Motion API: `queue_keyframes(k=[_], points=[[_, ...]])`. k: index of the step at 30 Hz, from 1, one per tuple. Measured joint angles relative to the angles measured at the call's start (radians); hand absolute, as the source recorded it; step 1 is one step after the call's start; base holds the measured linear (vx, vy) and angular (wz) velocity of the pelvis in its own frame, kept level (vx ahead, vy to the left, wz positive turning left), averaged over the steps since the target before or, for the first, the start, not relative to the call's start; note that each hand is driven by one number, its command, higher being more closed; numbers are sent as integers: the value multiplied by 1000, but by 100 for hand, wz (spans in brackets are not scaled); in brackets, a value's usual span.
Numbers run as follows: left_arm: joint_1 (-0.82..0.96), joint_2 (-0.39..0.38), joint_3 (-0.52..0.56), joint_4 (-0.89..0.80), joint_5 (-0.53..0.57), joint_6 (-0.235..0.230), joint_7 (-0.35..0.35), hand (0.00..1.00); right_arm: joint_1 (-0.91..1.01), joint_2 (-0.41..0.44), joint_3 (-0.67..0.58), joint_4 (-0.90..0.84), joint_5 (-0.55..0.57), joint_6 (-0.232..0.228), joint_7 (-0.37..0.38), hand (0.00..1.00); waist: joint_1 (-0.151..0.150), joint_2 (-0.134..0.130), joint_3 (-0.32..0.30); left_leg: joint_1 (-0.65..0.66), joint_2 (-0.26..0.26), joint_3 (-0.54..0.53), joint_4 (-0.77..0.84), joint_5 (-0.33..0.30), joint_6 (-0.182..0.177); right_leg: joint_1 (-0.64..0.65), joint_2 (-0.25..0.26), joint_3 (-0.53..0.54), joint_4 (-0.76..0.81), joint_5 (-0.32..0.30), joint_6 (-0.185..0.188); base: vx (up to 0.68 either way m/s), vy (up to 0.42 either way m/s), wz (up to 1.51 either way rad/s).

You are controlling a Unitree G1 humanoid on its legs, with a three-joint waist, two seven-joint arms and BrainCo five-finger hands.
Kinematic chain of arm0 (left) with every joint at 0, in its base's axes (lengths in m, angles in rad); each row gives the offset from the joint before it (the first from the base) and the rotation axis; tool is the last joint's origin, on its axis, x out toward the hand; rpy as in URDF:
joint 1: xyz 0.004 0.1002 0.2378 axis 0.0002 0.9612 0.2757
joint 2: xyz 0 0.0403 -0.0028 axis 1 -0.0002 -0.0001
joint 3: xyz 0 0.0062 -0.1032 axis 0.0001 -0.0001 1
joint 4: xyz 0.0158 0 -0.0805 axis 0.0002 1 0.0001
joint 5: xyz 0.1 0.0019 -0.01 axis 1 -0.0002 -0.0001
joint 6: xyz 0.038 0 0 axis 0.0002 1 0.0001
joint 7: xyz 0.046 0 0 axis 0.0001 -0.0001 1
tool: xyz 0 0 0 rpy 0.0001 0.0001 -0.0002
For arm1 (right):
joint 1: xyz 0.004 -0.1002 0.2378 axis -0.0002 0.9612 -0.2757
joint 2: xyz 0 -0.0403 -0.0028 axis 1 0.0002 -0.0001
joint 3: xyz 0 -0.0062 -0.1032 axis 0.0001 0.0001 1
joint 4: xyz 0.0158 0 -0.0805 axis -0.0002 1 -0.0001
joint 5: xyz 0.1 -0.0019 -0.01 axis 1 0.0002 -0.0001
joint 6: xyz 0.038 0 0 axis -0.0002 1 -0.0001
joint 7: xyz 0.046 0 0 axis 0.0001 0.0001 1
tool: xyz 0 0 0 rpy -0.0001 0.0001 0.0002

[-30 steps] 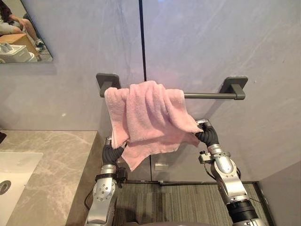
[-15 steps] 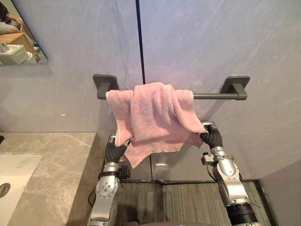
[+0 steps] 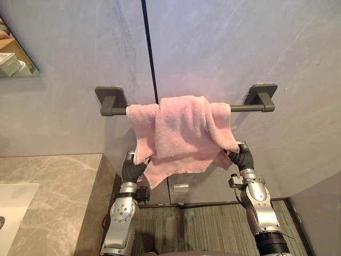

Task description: Organize washtable

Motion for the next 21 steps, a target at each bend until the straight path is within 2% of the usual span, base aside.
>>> queue_keyframes(k=[21], points=[[3,-4,2,77,-27,2,-1,100,31,31,-3,54,3,-6,0,100,-5,-5,0,6,-3,-5,15,-20,2,6,-6,3,19,-22,12,-2,0,0]])
